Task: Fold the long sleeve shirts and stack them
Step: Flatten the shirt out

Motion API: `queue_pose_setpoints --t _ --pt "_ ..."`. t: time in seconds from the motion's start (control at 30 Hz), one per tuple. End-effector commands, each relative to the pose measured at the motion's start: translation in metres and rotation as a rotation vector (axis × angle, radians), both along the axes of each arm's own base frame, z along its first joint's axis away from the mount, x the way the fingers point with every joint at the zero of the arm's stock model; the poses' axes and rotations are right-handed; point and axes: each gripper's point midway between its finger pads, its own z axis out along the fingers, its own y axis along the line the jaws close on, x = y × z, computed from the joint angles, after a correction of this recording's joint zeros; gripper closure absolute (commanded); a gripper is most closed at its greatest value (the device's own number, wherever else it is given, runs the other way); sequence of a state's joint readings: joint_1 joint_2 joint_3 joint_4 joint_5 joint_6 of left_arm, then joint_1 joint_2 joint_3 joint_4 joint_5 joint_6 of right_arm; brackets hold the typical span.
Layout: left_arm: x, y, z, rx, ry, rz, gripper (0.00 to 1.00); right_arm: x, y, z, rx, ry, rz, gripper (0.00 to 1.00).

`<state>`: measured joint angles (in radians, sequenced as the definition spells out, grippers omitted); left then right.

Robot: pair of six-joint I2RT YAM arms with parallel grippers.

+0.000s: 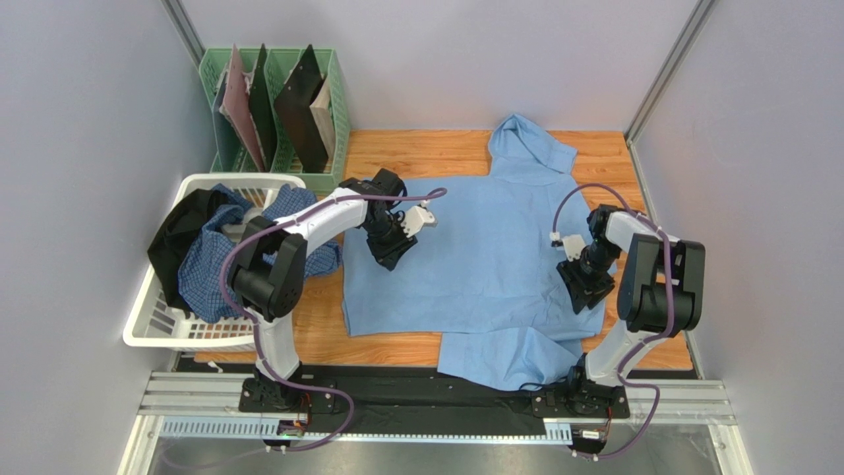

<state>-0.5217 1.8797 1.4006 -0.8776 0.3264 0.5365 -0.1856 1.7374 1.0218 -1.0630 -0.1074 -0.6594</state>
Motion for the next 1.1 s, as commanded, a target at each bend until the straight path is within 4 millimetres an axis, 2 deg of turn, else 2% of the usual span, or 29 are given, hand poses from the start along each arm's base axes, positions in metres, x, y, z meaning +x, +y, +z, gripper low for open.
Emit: queue_pose_setpoints --t 0.0,0.07,0.1,0.17,0.2,0.27,0.3,0.33,0.37,0.4,0.43,0.47,0.5,0.53,0.57,0.63,0.73,0.8,1.0,1.07 --pt "-0.021 0.015 -0.014 0.063 0.081 -0.014 0.60 -0.023 -0.001 0.006 0.016 0.012 0.086 0.53" --pt "-0.023 0.012 -0.005 0.025 0.091 -0.031 0.61 -0.030 0.003 0.019 0.058 0.015 0.119 0.50" --pt "-0.024 0.006 0.003 -0.027 0.102 -0.034 0.61 -0.025 0.007 0.026 0.086 -0.004 0.118 0.50" --pt "-0.002 0.005 0.031 -0.092 0.037 -0.003 0.59 -0.016 0.010 0.043 0.131 -0.038 0.102 0.45" --pt "0.015 -0.002 0.054 -0.152 -0.011 0.011 0.57 0.015 0.012 0.062 0.164 -0.137 0.082 0.43" --pt "0.045 0.009 0.074 -0.197 -0.055 0.087 0.50 0.044 0.013 0.083 0.210 -0.213 0.020 0.39" --pt "0.068 0.006 0.088 -0.228 -0.084 0.123 0.49 0.075 0.017 0.099 0.257 -0.289 -0.005 0.38" --pt "0.085 0.017 0.093 -0.229 -0.097 0.168 0.48 0.093 0.017 0.109 0.271 -0.335 -0.034 0.38" --pt "0.094 0.022 0.095 -0.223 -0.087 0.191 0.46 0.114 0.017 0.114 0.283 -0.375 -0.098 0.36" --pt "0.119 0.028 0.098 -0.234 -0.101 0.235 0.41 0.142 0.019 0.128 0.318 -0.439 -0.118 0.35" --pt "0.130 0.032 0.099 -0.231 -0.108 0.259 0.37 0.159 0.017 0.131 0.328 -0.469 -0.147 0.35" --pt "0.140 0.035 0.100 -0.231 -0.117 0.284 0.36 0.183 0.016 0.135 0.339 -0.520 -0.222 0.35" --pt "0.160 0.042 0.098 -0.224 -0.144 0.321 0.36 0.201 0.014 0.126 0.352 -0.521 -0.254 0.35" --pt "0.166 0.045 0.096 -0.218 -0.140 0.349 0.36 0.222 0.010 0.135 0.355 -0.571 -0.267 0.36" --pt "0.170 0.046 0.094 -0.214 -0.136 0.352 0.36 0.234 0.010 0.134 0.351 -0.576 -0.276 0.38" --pt "0.171 0.044 0.089 -0.208 -0.109 0.348 0.37 0.251 0.005 0.120 0.335 -0.537 -0.273 0.40" --pt "0.153 0.036 0.080 -0.227 -0.049 0.318 0.37 0.236 0.007 0.101 0.326 -0.455 -0.240 0.41" --pt "0.140 0.034 0.066 -0.198 -0.026 0.296 0.37 0.223 0.006 0.081 0.287 -0.416 -0.223 0.41" --pt "0.149 0.038 0.047 -0.144 -0.017 0.313 0.40 0.209 0.001 0.049 0.227 -0.364 -0.209 0.42" --pt "0.144 0.039 0.039 -0.119 0.007 0.312 0.40 0.204 -0.001 0.037 0.206 -0.344 -0.197 0.42"
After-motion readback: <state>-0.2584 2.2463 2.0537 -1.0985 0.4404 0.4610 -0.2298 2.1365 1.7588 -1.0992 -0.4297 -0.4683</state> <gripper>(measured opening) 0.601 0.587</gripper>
